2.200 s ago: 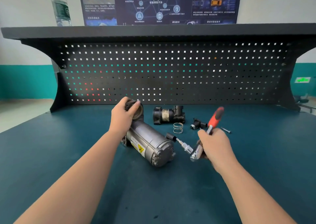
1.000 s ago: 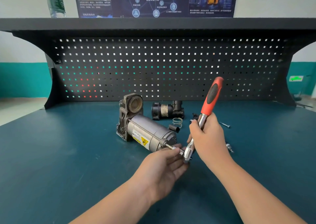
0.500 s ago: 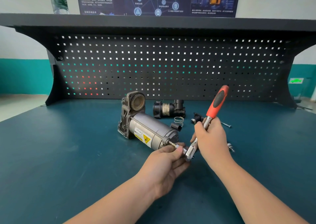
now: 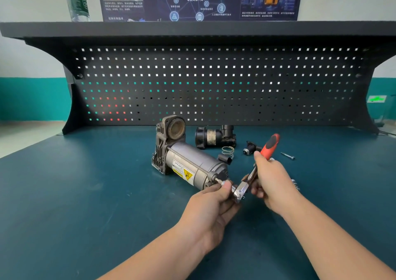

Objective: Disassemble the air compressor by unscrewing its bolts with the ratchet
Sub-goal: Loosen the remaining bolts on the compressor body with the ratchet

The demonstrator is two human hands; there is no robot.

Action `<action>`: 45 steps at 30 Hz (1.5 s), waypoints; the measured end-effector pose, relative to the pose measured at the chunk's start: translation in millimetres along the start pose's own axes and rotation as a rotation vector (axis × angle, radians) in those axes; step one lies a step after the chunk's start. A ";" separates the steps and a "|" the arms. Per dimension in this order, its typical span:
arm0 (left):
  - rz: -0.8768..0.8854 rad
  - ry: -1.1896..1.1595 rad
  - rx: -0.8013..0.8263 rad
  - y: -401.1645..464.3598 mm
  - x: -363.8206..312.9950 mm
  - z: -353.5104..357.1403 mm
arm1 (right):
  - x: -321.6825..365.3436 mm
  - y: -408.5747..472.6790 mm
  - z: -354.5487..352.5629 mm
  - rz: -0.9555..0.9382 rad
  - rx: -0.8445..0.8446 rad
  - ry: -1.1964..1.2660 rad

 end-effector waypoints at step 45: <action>-0.038 0.039 0.051 -6.8 -4.0 4.3 | 33.5 -65.7 17.2 -1.036 -0.050 -0.374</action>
Point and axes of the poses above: each hand's wrist, its own y-axis towards the middle knuckle, its own z-axis out of the palm, x = y × z, the point moved 2 cm from there along y, towards the middle knuckle, and after that the axes turned 3 degrees about -z, right-handed, at the moved point
